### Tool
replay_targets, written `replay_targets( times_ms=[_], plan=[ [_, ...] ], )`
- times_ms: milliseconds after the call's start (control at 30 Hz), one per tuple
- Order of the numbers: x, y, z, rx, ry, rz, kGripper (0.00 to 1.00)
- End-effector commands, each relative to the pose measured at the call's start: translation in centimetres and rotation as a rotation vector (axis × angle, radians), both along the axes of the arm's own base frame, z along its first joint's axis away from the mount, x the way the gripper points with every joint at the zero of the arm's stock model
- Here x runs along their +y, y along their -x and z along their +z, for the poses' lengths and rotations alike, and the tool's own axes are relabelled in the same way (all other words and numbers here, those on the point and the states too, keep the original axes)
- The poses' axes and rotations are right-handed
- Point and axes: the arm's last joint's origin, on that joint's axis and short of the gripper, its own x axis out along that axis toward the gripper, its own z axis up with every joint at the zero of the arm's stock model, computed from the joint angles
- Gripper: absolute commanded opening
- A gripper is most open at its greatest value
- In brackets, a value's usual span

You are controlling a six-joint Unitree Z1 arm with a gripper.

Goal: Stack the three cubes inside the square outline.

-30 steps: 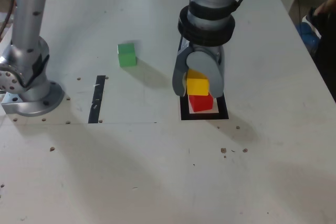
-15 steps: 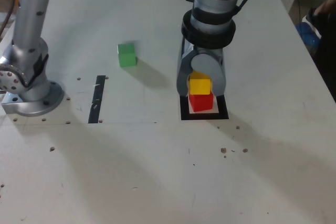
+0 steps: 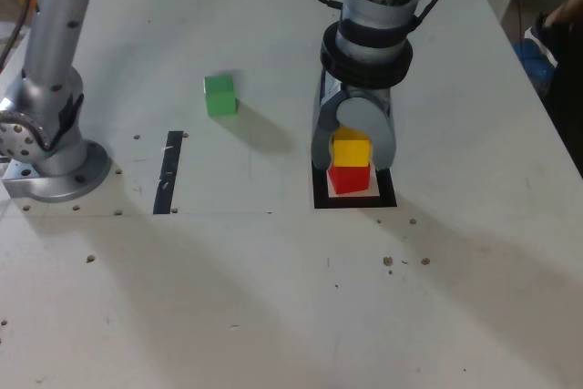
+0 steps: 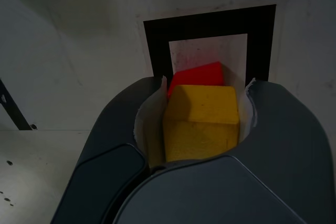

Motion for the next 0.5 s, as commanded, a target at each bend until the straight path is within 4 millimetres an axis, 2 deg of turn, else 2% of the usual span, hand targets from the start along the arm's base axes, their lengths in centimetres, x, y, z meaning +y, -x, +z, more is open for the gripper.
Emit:
replay_targets(
  times_ms=[0,133,233,333,467],
  plan=[
    [0.0,-0.1,-0.3,0.004,0.003,-0.009,0.54],
    [0.0,-0.1,-0.4,0.008,0.007,-0.019,0.78],
    [0.0,-0.1,-0.4,0.011,0.008,-0.021,0.9],
    [0.0,0.0,-0.3,0.01,0.009,-0.021,0.97],
    [0.1,0.4,0.6,-0.01,0.008,-0.018,0.99]
  ],
)
